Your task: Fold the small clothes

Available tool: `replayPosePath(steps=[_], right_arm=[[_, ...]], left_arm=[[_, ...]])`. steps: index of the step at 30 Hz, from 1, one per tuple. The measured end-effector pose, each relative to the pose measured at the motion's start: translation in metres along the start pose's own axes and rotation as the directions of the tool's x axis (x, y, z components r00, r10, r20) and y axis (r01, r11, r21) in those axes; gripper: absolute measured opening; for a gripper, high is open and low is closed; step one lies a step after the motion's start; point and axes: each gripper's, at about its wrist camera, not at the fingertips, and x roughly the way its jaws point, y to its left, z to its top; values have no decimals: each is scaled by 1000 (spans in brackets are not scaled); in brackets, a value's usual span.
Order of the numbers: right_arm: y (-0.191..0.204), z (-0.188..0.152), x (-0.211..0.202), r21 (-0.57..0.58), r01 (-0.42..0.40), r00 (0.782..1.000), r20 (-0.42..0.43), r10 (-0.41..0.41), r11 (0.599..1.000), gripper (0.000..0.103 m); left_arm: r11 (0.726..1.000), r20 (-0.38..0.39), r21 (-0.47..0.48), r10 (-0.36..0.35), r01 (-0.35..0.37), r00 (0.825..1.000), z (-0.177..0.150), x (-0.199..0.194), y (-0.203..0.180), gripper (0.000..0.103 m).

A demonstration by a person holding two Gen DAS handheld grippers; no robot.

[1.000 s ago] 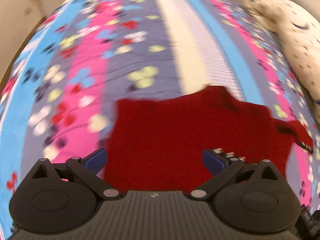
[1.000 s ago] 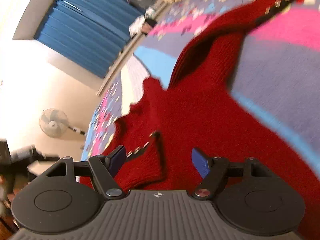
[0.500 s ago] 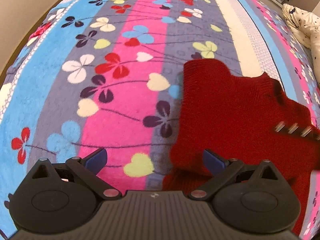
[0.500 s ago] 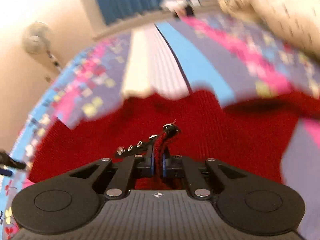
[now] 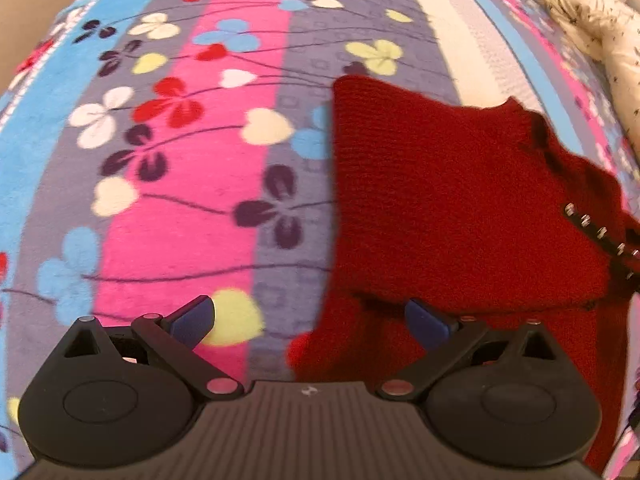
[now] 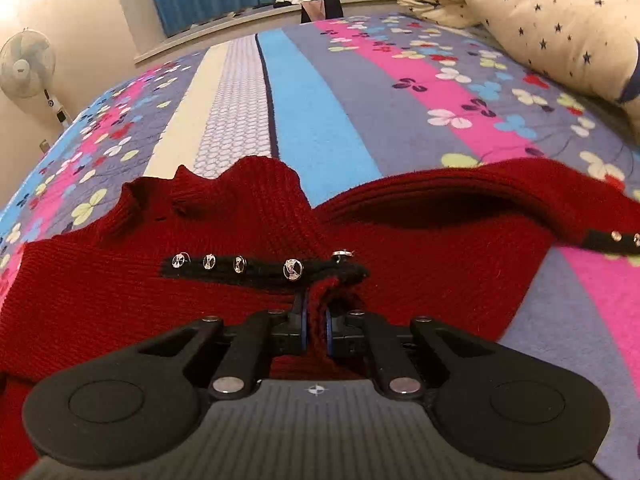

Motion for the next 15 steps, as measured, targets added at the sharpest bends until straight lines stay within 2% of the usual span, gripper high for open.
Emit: replayPosePath(steps=[3,5,7,8,10,12,13,15], right_arm=[[-5,5,-17,57,-73,997,20,72,996,8],[-7,11,-17,111,-128,991,47,123,986,9],[-20,6,-8,160,-89,996,-14,92,983,26],[-30,3,-7,200,-107,993,-32,116,974,26],[-56,-2,-22,288,-160,986,10,164,944,30],[-87,-5,-42,351,-142,989,89,118,925,58],[-107,-6,-52,379,-94,990,133,46,921,64],[-146,-4,-64,416,57,978,159,-134,908,65]], left_arm=[[998,23,-42,-44,45,999,8,0,-7,103],[999,11,-24,28,-28,1000,15,10,-17,103],[995,-23,7,98,-98,995,19,24,-25,103],[994,-27,13,105,-104,994,19,28,-27,103],[996,-22,12,92,-92,995,18,28,-28,103],[997,-13,13,72,-71,997,16,25,-25,103],[997,-13,13,73,-73,997,15,25,-24,103],[997,-13,16,72,-72,997,13,24,-24,103]])
